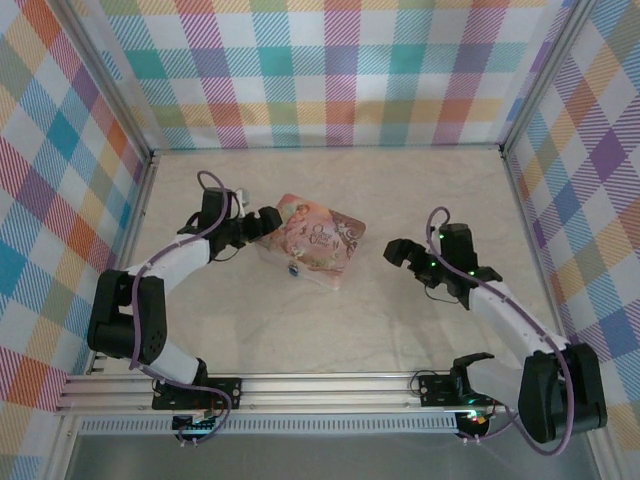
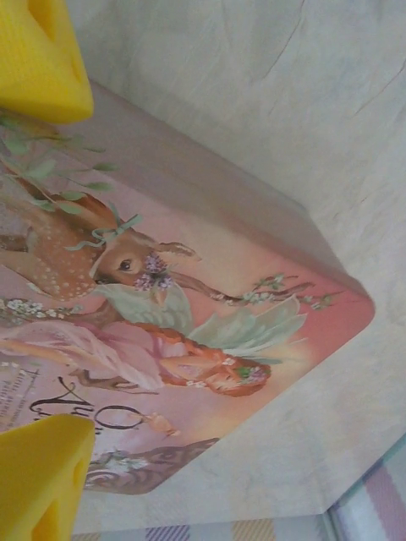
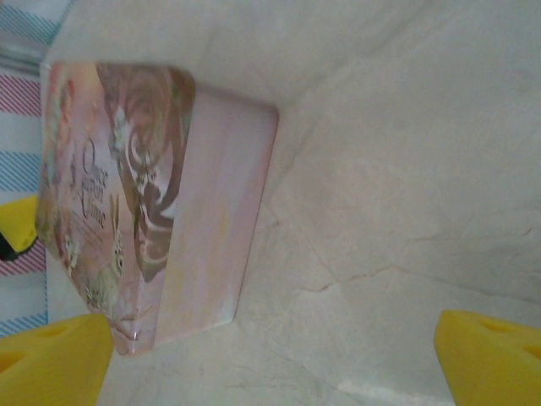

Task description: Unlock a padlock with a key

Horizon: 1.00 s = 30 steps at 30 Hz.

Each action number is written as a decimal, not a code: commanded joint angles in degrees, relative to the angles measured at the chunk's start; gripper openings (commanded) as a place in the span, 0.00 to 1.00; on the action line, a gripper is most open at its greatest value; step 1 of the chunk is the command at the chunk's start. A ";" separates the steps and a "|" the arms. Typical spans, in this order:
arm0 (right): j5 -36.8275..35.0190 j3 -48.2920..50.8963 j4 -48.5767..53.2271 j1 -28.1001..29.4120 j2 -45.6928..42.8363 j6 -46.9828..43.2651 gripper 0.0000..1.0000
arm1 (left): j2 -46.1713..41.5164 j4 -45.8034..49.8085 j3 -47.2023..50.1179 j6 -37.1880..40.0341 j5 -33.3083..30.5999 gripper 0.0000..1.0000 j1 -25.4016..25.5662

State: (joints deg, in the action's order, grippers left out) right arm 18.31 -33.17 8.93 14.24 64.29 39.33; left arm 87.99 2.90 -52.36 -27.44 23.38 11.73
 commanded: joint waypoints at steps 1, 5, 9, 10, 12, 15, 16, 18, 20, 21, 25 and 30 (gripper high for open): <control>0.59 -3.68 -0.48 2.92 3.10 1.86 0.94 | -2.69 1.33 2.23 -0.26 2.38 0.88 2.84; -0.02 -6.09 -1.43 5.88 7.34 2.50 0.90 | -5.76 1.42 4.11 -1.06 1.03 0.87 5.90; -0.24 -8.74 -1.97 7.41 11.49 2.46 0.86 | -8.09 1.84 5.31 -1.80 0.11 0.85 8.55; -0.44 -9.41 -1.99 7.62 12.55 2.37 0.85 | -8.55 1.85 5.57 -2.12 -0.14 0.85 9.19; -0.51 -11.17 -1.78 7.89 14.64 2.00 0.83 | -9.35 1.84 6.04 -2.56 -0.79 0.84 10.37; -0.36 -13.82 -1.30 8.04 17.91 1.59 0.80 | -9.94 1.54 6.54 -3.30 -1.62 0.84 11.85; -0.67 -14.75 -1.21 8.14 19.03 1.45 0.79 | -9.87 1.16 6.70 -3.61 -1.82 0.84 12.24; -0.81 -16.58 -0.89 8.21 21.22 1.04 0.79 | -9.36 0.31 6.79 -4.06 -2.34 0.84 12.81; -0.94 -18.40 -0.74 8.17 23.54 0.53 0.78 | -8.11 -0.40 6.49 -4.39 -2.64 0.83 13.04; -0.99 -19.35 -0.38 8.17 24.57 0.21 0.77 | -7.55 -0.69 6.11 -4.54 -2.72 0.82 13.14; -1.69 -22.70 0.56 8.13 27.95 -1.17 0.77 | -5.52 -1.48 4.40 -4.56 -4.16 0.82 13.49; -2.37 -26.81 1.67 8.17 31.24 -2.50 0.77 | -3.41 -1.58 2.11 -4.36 -5.42 0.82 13.49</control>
State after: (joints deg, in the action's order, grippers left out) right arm 14.50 -57.39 10.07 22.02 93.95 38.52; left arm 82.83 2.59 -48.58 -31.14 17.93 23.94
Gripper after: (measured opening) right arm 0.772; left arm 0.816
